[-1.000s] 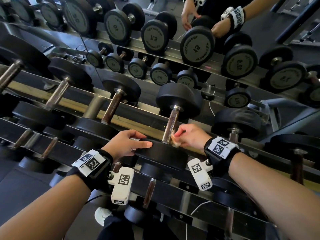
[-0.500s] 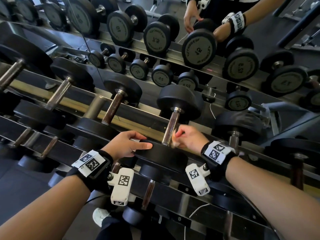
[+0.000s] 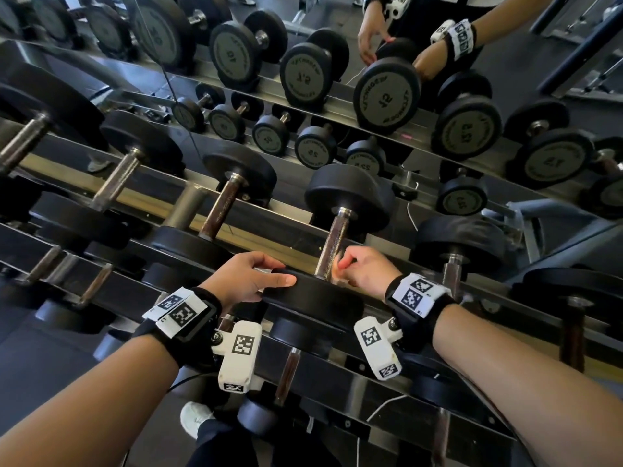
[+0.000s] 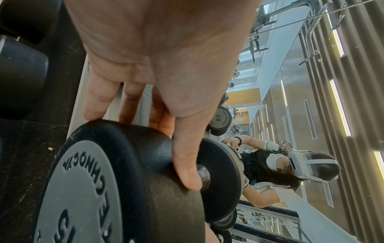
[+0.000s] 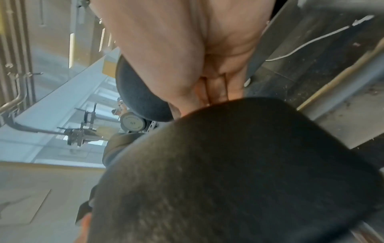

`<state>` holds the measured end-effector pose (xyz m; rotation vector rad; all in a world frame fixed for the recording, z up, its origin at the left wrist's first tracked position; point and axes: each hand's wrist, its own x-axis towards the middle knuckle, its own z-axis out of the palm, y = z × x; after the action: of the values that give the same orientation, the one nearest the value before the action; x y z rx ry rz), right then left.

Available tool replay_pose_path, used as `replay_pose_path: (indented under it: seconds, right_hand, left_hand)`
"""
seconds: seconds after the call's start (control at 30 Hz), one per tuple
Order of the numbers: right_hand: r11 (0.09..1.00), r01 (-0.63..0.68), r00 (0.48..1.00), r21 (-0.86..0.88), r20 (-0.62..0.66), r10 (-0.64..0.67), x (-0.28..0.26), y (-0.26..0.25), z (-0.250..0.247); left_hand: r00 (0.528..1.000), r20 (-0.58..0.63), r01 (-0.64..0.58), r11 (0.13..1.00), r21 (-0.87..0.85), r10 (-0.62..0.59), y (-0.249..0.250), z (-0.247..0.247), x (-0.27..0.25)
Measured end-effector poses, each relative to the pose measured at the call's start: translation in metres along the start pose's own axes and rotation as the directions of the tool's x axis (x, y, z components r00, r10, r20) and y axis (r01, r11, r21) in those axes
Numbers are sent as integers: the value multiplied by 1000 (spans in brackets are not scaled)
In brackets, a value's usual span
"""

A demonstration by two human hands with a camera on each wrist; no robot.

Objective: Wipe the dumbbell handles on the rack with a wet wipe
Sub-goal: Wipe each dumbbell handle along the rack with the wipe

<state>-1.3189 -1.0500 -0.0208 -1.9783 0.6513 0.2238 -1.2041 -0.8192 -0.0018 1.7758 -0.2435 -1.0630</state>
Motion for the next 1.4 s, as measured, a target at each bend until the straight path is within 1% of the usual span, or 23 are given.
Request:
replay_pose_path:
  seconds: [0.07,0.13,0.17,0.23,0.27,0.3,0.37,0.43,0.47,0.5,0.57,0.63,0.67,0.73,0.8,0.97,1.03,1.07,1.13,1.2,1.27,1.33,1.4]
  right_hand:
    - [999,32,998,-41,62,-29,-8,-5,-5]
    - [995,58,995,-84,86,-51,-17,-18,-19]
    - [997,65,994,-46,86,-61,-22,-26,-28]
    - [971,64,992,232,93,-87,-34,-40,-40]
    - [927,53,990,372,102,-98,-39,-47,-43]
    - [881,46,989,471,106,-108,-45,-55,-42]
    - [815,48,987,578,99,-128,-56,-67,-39]
    - [772,48,988,634,84,-131,-66,-75,-38]
    - [756,47,990,653,70,-122,-71,-78,-38]
    - [743,43,993,668,50,-103,-74,-79,-37]
    - [728,35,999,684,-10,-39,-80,-83,-37]
    - [737,66,996,673,-87,-10,-85,-87,-36]
    - [770,103,992,630,-126,-30,-87,-88,-34]
    - [864,178,976,471,-195,-95,-91,-92,-31]
    - [922,208,957,327,-262,-123,-95,-97,-28]
    - [941,211,928,263,-355,-109,-98,-108,-25]
    - [951,226,896,210,-428,-119,-98,-113,-26]
    - [948,234,880,215,-462,-113,-98,-115,-26]
    - [894,269,867,358,-495,-63,-99,-119,-25]
    - [790,286,881,543,-472,6,-100,-123,-22]
    - [693,294,894,658,-446,44,-102,-128,-20]
    - [671,317,897,671,-441,17,-106,-134,-20]
    - [688,363,888,628,-456,-53,-110,-141,-21]
  left_hand:
    - [1000,3,-1,1000,11,0,2,0,-1]
    - [1000,13,0,998,62,-1,6,-1,-3]
    - [1000,11,-9,994,107,8,8,-2,-4]
    - [997,-14,-66,962,265,72,19,-2,-5]
    - [992,-27,-108,939,326,124,26,1,-5]
    - [984,-25,-160,929,334,179,34,6,-5]
    - [968,39,-249,948,198,246,52,17,-6]
    - [955,141,-267,964,17,262,66,28,-10]
    - [950,160,-267,963,-30,269,72,31,-12]
    - [951,141,-273,961,-41,276,76,32,-14]
    - [961,60,-270,962,-36,271,80,31,-16]
    - [969,36,-242,970,-37,243,83,27,-17]
    - [971,46,-234,971,-41,236,84,25,-17]
    - [967,73,-241,969,-47,244,87,22,-19]
    - [955,96,-277,960,-44,280,92,17,-21]
    - [945,157,-272,956,-111,288,109,-2,-29]
    - [942,171,-268,955,-130,287,116,-11,-31]
    - [943,170,-260,953,-154,285,119,-15,-32]
    - [946,145,-262,948,-179,289,123,-19,-34]
    - [945,85,-303,943,-137,316,126,-21,-36]
    - [929,52,-360,928,-98,366,129,-22,-38]
    - [911,38,-410,911,-47,412,132,-23,-41]
    - [886,27,-464,886,6,463,136,-25,-43]
